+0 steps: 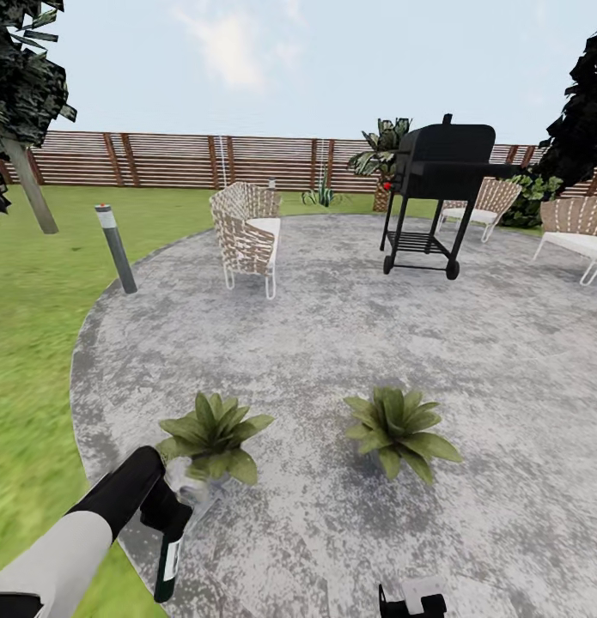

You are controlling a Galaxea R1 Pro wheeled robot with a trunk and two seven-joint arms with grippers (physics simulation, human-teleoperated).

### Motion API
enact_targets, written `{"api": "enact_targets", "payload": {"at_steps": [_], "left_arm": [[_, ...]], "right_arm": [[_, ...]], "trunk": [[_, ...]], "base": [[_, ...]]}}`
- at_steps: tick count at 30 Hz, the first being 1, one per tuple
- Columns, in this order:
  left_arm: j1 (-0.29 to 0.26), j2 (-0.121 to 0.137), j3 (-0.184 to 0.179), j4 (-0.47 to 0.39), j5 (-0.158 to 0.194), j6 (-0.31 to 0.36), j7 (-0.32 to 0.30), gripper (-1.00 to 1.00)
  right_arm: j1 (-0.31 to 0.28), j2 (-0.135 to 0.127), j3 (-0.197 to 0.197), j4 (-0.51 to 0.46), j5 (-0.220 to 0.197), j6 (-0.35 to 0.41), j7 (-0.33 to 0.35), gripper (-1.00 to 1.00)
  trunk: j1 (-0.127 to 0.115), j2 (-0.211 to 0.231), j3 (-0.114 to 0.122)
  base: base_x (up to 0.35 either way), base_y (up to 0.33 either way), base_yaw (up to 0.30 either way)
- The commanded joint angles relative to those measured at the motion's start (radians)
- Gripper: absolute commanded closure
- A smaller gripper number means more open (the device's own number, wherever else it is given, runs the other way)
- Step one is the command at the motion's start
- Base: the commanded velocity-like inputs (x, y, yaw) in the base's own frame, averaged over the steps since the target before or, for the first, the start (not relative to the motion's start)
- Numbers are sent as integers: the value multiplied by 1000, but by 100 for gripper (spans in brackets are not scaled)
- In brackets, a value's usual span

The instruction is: Pick up the pesticide atomizer in the garden and spray insectifuge to fully cover both potted plants in the garden.

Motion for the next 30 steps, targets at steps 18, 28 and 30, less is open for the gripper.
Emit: {"api": "enact_targets", "payload": {"at_steps": [18,28,30], "left_arm": [[-45,4,5,-17,-6,17,3,100],[-35,4,4,-19,-6,15,3,100],[-35,1,4,-19,-6,15,3,100]], "right_arm": [[-1,1,3,1,9,1,-13,-100],[-1,0,2,1,9,1,-13,-100],[-1,-1,2,1,10,0,-12,-100]], "trunk": [[30,-56,-41],[30,-56,-48],[30,-56,-48]], "base": [[0,0,0],[11,-5,0],[168,-118,0]]}}
